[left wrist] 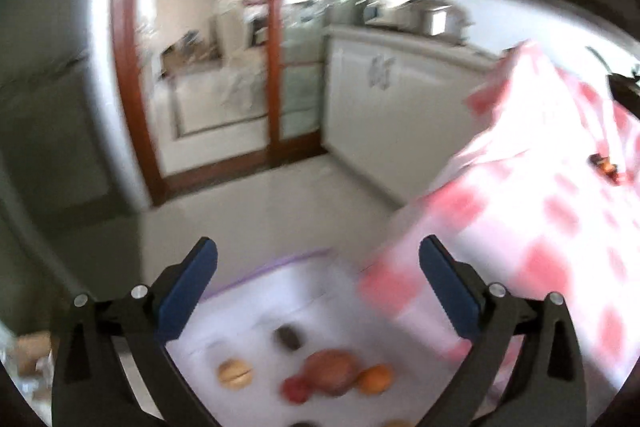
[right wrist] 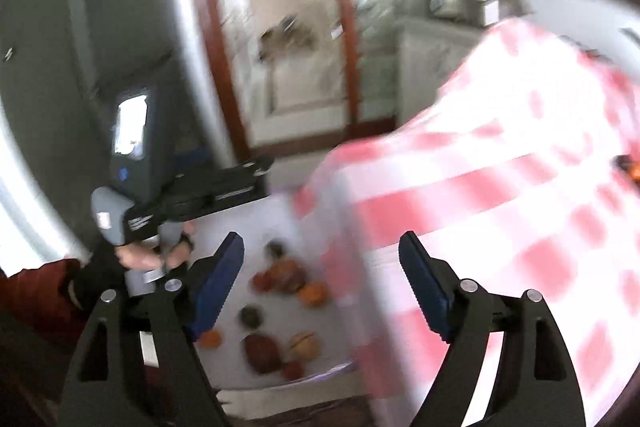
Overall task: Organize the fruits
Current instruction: 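Move both open tools back over the tablecloth toward the remaining fruits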
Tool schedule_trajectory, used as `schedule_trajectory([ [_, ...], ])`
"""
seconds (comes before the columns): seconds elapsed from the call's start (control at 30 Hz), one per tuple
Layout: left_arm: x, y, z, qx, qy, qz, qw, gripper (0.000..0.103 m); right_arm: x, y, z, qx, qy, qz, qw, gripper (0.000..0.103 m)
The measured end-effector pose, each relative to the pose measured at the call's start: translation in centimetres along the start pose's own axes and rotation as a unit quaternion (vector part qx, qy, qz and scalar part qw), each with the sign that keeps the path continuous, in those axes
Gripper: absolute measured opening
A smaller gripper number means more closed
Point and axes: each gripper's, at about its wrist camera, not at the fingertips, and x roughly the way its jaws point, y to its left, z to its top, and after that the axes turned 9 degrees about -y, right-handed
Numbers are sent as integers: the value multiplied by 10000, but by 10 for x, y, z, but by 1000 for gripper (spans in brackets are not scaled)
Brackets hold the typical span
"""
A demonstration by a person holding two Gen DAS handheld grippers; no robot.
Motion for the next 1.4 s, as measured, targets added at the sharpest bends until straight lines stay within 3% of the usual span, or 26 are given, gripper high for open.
schedule_trajectory([
  [0.03,-2,-19,15,46,-79,-246,9997,101,-15,-16,6,77,-208,-232,9995,87],
  [0.13,-4,-81,49,77,-145,-975,9951,101,-48,-71,13,412,-631,-983,9923,88],
  [0.23,10,-167,70,356,107,-1611,9862,101,-70,-136,11,932,-739,-1709,9781,88],
  [0.3,25,-217,74,526,344,-1926,9793,101,-81,-174,9,1217,-855,-1953,9694,88],
  [0.47,86,-358,63,909,1232,-1958,9686,101,-92,-282,-8,1932,-1023,-2909,9314,88],
  [0.53,100,-389,57,856,1448,-1908,9671,101,-92,-328,-19,2366,-1090,-3140,9130,88],
  [0.63,112,-425,55,660,1297,-1882,9713,101,-94,-365,-43,2988,-1299,-3397,8823,88],
  [0.77,128,-460,63,490,947,-1912,9757,101,-107,-375,-66,3405,-1460,-3431,8631,88],
  [0.9,149,-483,80,198,670,-1953,9782,101,-110,-370,-67,3299,-1639,-3450,8633,88],
  [1.1,184,-487,94,-220,434,-2283,9724,101,-115,-359,-67,3220,-1768,-3553,8596,88],
  [1.2,192,-476,91,-75,407,-2145,9758,101,-108,-363,-69,3429,-1667,-3474,8567,88],
  [1.33,200,-451,96,-767,427,-2076,9743,101,-81,-392,-61,3610,-1317,-3281,8629,88],
  [1.4,203,-448,97,-850,428,-1966,9758,101,-56,-414,-48,3525,-893,-3320,8704,88],
])
